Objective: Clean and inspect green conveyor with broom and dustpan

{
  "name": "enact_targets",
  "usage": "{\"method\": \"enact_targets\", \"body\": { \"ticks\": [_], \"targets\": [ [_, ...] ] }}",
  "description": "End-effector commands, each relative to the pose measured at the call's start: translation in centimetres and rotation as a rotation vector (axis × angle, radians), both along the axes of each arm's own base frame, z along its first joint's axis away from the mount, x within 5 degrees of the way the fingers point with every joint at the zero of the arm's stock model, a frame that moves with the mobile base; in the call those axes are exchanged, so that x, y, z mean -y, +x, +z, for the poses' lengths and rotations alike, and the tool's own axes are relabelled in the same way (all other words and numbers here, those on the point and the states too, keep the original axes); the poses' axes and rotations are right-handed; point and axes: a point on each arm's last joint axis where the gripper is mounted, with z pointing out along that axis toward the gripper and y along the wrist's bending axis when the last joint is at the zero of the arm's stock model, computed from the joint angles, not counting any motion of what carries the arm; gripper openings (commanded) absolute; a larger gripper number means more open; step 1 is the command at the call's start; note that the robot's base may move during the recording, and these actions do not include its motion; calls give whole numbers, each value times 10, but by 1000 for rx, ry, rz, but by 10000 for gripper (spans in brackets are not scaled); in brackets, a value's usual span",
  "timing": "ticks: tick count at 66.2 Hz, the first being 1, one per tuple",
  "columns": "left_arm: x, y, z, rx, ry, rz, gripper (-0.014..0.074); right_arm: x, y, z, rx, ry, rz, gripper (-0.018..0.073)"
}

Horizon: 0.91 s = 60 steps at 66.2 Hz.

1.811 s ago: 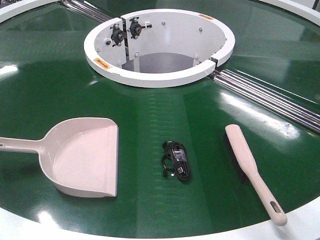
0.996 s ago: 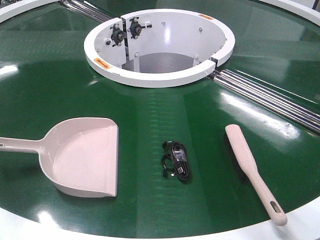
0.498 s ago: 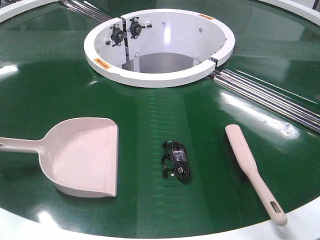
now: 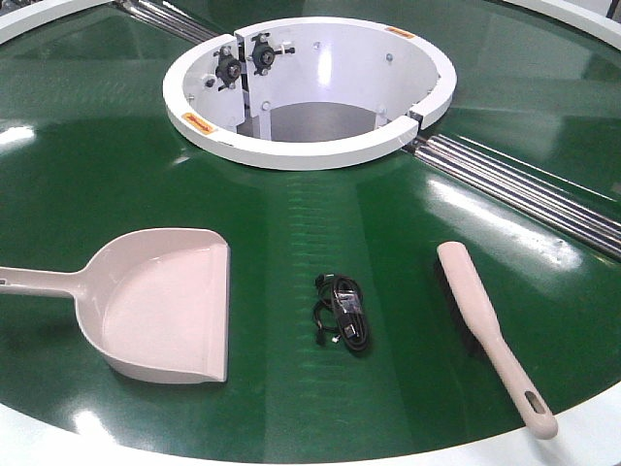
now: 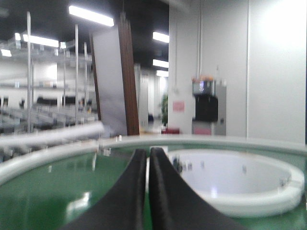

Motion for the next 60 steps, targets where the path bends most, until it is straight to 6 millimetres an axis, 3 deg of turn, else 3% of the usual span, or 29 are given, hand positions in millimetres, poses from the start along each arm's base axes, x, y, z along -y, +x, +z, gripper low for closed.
{"method": "enact_targets", "body": {
  "ticks": [1, 7, 16, 23, 28, 37, 41, 47, 60],
  "targets": [
    [0, -18, 51, 194, -20, -3, -7, 0, -15, 46, 103, -17, -6, -1],
    [-1, -23, 85, 163, -18, 1, -7, 0, -23, 81, 77, 2, 11, -1],
    [-1, -13, 134, 7, -16, 8, -7, -2, -12, 126, -32, -4, 23, -1],
    [-1, 9, 165, -128, -15, 6, -6, -3, 16, 149, -164, -7, 32, -1],
    [-1, 32, 181, -228, -11, 10, -1, -5, 46, 159, -294, -12, 37, 7],
    [0, 74, 189, -389, 10, 16, 47, -9, 99, 156, -499, 12, 63, 65],
    [0, 88, 184, -447, 23, 18, 104, -10, 115, 152, -544, 28, 76, 134],
    [0, 104, 176, -515, 25, 18, 225, -12, 134, 141, -606, 26, 83, 307],
    [0, 109, 167, -598, 27, 19, 601, -12, 143, 132, -667, 18, 88, 698]
  ]
}}
